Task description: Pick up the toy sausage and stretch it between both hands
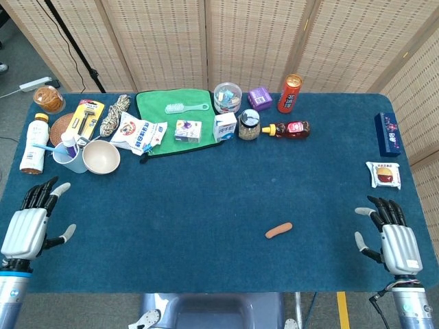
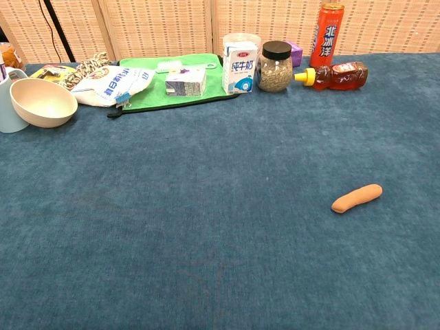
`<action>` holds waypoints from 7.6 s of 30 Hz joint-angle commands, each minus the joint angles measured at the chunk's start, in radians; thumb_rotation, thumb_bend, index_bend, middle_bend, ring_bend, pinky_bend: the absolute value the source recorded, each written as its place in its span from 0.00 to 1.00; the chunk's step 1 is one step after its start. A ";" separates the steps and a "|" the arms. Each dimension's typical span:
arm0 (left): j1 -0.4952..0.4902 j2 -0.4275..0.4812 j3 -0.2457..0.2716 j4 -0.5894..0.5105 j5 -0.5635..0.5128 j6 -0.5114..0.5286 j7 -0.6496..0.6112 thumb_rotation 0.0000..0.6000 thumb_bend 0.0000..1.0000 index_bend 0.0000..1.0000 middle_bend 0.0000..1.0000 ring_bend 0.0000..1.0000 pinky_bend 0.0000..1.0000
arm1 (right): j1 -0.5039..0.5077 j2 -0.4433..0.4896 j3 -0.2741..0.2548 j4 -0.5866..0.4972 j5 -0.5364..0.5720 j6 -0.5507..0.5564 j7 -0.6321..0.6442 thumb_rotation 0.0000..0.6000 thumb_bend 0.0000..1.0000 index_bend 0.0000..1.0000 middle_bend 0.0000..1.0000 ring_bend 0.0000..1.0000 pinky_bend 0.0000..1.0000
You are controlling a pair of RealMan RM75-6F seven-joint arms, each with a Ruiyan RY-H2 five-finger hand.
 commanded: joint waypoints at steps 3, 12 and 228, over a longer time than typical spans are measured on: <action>-0.004 0.014 0.000 -0.023 0.002 -0.005 -0.003 1.00 0.26 0.15 0.03 0.00 0.02 | 0.043 0.016 0.009 -0.003 -0.010 -0.060 0.053 1.00 0.41 0.30 0.09 0.00 0.00; -0.021 0.033 -0.015 -0.048 -0.012 -0.014 0.025 1.00 0.26 0.17 0.03 0.01 0.02 | 0.139 0.022 0.028 0.017 -0.023 -0.183 0.098 1.00 0.41 0.38 0.04 0.00 0.00; -0.622 -0.527 -0.078 0.344 0.148 -0.393 0.047 1.00 0.30 0.41 0.11 0.06 0.02 | 0.506 -0.308 0.120 -0.142 0.408 -0.497 -0.030 1.00 0.54 0.71 0.30 0.06 0.09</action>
